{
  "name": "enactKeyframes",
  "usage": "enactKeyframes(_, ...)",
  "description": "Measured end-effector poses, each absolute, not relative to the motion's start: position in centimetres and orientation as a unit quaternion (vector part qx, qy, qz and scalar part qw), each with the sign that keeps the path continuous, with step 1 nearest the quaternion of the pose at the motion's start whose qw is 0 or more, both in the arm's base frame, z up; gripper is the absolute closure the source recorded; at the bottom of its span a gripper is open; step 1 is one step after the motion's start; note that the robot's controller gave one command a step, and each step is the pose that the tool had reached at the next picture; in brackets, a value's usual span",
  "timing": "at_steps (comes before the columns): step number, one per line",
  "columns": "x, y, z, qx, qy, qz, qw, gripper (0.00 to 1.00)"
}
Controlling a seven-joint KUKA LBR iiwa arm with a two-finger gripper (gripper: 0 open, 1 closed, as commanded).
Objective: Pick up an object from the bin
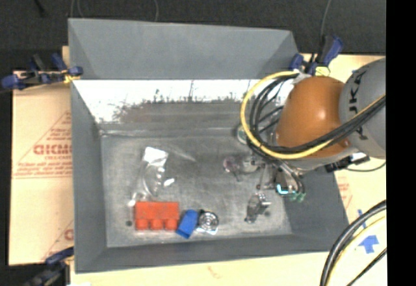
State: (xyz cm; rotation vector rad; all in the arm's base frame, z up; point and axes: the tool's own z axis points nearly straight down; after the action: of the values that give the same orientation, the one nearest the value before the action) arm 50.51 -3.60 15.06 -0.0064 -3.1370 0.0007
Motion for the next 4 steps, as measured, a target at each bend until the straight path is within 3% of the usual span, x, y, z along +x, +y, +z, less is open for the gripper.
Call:
enactKeyframes(1, 56.6, 3.9, 10.8, 0.014, -1.0, -0.002, -0.003, 0.0)
enactKeyframes(2, 56.4, 1.6, 12.7, 0.012, -1.0, 0.001, -0.003, 0.0)
enactKeyframes(3, 47.5, 2.7, 10.8, 0.082, -0.997, 0.0, 0.002, 0.0)
enactKeyframes(4, 47.8, 2.6, 10.9, 0.082, -0.997, 0.0, -0.001, 1.0)
